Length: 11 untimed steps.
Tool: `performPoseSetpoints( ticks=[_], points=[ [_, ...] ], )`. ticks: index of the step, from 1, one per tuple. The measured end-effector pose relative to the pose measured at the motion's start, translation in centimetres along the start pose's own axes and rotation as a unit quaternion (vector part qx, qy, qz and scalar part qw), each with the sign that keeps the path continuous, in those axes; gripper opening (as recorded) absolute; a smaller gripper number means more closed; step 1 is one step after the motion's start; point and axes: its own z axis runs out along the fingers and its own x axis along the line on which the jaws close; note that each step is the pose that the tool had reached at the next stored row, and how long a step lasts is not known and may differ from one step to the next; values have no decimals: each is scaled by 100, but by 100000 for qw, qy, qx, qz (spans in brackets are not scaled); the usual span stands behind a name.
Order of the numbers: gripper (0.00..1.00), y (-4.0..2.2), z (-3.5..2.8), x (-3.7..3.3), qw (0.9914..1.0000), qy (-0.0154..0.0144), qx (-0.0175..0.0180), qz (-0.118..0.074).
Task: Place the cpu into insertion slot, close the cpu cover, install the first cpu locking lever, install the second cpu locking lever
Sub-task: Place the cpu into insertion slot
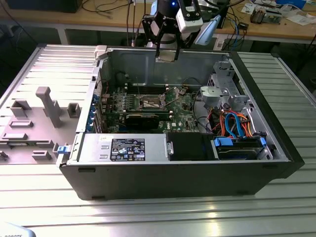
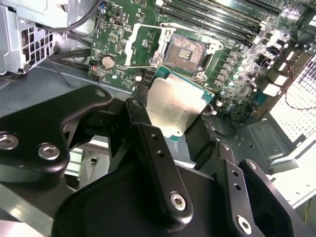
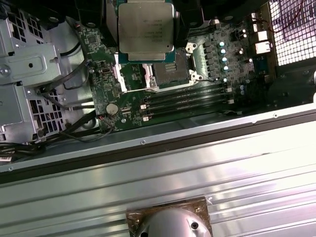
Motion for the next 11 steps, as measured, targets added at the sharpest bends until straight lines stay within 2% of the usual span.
performPoseSetpoints(
  ticks=[6, 11],
  points=[
    [54, 0, 2, 0, 99968, -229, -46, 2536],
    [54, 0, 4, 0, 99833, -518, -111, 5748]
  ],
)
